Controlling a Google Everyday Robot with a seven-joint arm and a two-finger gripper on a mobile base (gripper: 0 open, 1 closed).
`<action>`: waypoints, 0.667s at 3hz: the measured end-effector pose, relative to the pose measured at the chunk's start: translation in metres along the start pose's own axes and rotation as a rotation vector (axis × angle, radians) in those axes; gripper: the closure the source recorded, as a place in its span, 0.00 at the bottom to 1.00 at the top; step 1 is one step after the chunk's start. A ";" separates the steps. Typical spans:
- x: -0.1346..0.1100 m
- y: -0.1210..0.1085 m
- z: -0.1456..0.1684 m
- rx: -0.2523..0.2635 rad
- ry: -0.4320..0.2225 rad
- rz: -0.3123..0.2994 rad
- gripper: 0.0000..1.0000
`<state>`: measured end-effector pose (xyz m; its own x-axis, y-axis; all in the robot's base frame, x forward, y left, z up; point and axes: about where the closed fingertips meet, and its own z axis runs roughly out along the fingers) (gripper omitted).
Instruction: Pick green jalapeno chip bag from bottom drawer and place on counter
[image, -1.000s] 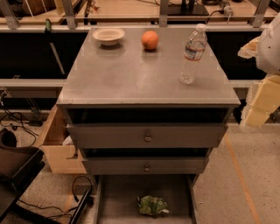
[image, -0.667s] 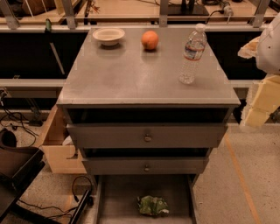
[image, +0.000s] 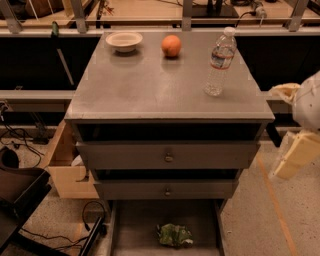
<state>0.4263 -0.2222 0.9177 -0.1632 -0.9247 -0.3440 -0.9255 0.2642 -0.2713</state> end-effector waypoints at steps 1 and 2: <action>0.019 0.035 0.048 -0.005 -0.118 0.004 0.00; 0.046 0.079 0.117 -0.016 -0.198 -0.002 0.00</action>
Offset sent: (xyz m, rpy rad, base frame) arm -0.0370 0.0086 -0.2624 0.1803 -0.2485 0.2079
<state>0.3856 -0.2119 0.7749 -0.0920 -0.8528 -0.5140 -0.9314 0.2562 -0.2584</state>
